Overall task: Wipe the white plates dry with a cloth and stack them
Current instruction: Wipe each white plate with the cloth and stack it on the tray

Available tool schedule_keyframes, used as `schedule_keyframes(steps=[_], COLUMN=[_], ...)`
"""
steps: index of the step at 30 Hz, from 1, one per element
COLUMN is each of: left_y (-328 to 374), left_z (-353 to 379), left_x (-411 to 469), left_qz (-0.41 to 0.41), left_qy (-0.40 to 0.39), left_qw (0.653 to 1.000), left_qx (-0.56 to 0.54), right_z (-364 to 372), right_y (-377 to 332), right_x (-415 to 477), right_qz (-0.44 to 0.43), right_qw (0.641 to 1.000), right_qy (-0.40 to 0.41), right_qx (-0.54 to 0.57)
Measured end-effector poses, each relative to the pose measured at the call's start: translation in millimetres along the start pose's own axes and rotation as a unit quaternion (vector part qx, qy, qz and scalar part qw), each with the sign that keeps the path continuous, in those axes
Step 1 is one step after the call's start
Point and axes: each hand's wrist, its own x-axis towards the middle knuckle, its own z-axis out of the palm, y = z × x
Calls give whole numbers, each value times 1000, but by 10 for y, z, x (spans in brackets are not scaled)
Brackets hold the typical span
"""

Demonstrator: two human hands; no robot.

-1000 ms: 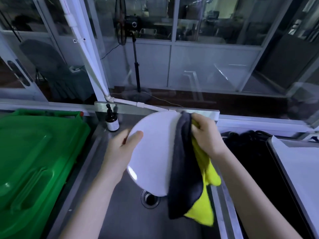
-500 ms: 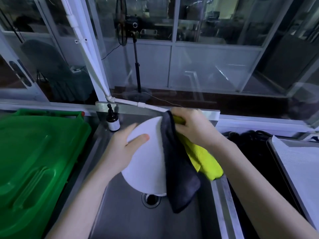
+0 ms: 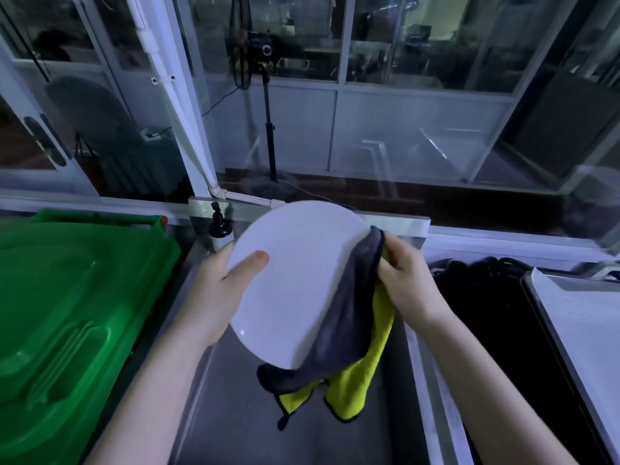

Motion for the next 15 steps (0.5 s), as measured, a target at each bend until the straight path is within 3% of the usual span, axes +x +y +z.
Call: schedule_keyframes(steps=[3, 6, 9, 12, 15], left_y=[131, 197, 152, -28, -126], left_z=[-2, 54, 84, 246, 376], left_x=[70, 134, 88, -108, -197], left_qz=[31, 25, -15, -24, -12], left_qy=[-111, -125, -53, 58, 133], left_qw=[986, 970, 994, 998, 989], left_qx=[120, 207, 98, -18, -62], right_z=[-4, 43, -27, -33, 108], right_y=[-209, -263, -139, 52, 210], right_x=[205, 285, 284, 114, -120], right_qz=[-107, -134, -136, -12, 102], right_qw=[980, 959, 978, 995, 971], right_qy=[-97, -172, -73, 67, 100], right_qx=[-136, -183, -144, 67, 193])
